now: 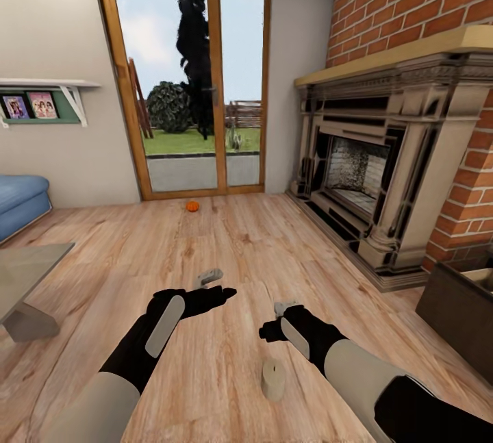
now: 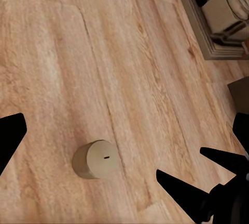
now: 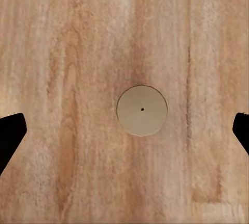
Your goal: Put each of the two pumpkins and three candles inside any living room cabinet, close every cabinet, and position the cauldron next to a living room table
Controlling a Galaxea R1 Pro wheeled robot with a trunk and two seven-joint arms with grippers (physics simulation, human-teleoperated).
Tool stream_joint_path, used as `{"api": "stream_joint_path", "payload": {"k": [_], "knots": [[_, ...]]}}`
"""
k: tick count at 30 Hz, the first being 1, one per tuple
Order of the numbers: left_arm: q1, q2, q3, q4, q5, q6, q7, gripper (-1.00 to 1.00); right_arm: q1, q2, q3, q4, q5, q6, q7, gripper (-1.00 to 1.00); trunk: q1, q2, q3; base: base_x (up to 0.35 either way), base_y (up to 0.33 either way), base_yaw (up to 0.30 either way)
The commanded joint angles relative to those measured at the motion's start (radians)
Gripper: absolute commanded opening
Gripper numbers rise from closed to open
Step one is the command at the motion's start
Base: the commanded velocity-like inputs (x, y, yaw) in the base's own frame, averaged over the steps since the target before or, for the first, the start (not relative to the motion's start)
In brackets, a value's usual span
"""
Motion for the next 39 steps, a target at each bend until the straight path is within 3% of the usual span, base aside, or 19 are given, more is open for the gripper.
{"api": "stream_joint_path", "payload": {"k": [1, 26, 33, 39], "knots": [[-0.001, 0.0, -0.001, -0.001, 0.011, 0.003, 0.009, 1.0, -0.001, -0.001, 0.007, -0.002, -0.011, 0.003, -0.008, 1.0, 0.0, -0.001, -0.005, 0.0, 0.0, 0.0], [0.0, 0.0, -0.001, -0.006, 0.011, 0.003, 0.009, 1.0, -0.002, -0.002, -0.002, 0.027, -0.012, -0.001, -0.014, 1.0, 0.011, -0.007, -0.114, 0.0, 0.0, 0.166], [-0.001, 0.0, -0.001, -0.006, 0.011, 0.003, 0.009, 1.0, -0.001, -0.002, -0.085, 0.027, -0.011, -0.011, -0.016, 1.0, 0.015, -0.008, -0.135, 0.0, 0.0, -0.172], [0.0, 0.0, -0.001, -0.006, 0.011, 0.003, 0.009, 1.0, -0.002, -0.002, -0.104, 0.027, -0.009, -0.012, -0.016, 1.0, 0.017, -0.01, -0.154, 0.0, 0.0, -0.156]]}}
